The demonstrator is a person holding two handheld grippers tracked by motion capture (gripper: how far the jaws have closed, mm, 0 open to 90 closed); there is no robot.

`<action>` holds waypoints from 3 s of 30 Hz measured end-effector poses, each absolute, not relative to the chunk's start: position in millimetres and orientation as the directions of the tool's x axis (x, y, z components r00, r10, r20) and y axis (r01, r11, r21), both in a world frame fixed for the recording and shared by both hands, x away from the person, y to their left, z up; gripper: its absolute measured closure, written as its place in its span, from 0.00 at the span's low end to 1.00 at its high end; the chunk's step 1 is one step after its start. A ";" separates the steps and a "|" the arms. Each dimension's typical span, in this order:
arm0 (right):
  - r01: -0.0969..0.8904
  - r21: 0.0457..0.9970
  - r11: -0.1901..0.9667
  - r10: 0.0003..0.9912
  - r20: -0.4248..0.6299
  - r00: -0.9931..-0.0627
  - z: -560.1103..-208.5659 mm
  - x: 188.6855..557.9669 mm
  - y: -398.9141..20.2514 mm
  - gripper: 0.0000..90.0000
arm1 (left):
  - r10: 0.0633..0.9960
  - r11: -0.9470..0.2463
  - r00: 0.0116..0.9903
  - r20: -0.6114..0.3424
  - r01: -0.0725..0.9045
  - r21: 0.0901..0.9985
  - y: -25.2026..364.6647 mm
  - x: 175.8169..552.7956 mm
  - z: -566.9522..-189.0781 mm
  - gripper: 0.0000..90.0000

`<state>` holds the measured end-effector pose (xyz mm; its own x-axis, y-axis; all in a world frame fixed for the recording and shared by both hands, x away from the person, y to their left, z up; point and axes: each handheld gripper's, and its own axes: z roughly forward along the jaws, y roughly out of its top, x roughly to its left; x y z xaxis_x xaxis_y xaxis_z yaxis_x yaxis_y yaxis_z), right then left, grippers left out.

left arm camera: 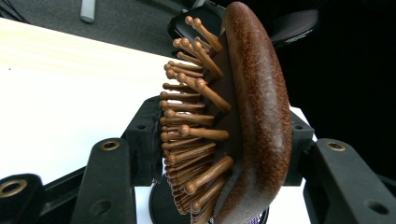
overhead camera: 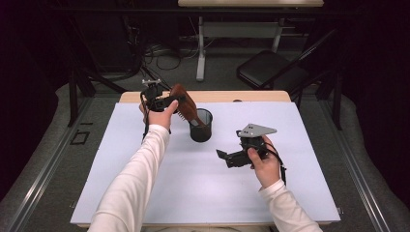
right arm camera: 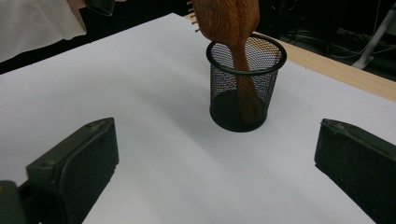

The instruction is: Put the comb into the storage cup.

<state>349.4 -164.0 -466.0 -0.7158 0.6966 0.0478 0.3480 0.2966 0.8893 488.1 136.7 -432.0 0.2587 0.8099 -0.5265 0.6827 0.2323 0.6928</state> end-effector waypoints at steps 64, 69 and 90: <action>0.356 0.880 0.315 0.702 0.036 -0.712 -469.3 350.6 -163.3 0.00 | 0.836 0.224 0.282 -0.470 0.607 0.763 165.1 466.1 -403.7 0.39; 0.356 0.880 0.315 0.703 0.036 -0.710 -469.2 350.5 -163.6 0.00 | 0.836 0.197 0.313 -0.450 0.595 0.779 171.0 459.1 -397.1 0.39; 0.358 0.878 0.318 0.705 0.033 -0.708 -469.9 350.6 -164.0 0.00 | 0.863 0.104 0.366 -0.348 0.544 0.832 197.3 440.1 -379.3 0.39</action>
<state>350.6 -164.0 -469.9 -0.7082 0.7052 0.0332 0.3578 0.3180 0.8780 440.1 197.3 -379.3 0.3660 0.8632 -0.3477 0.5444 0.1044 0.8323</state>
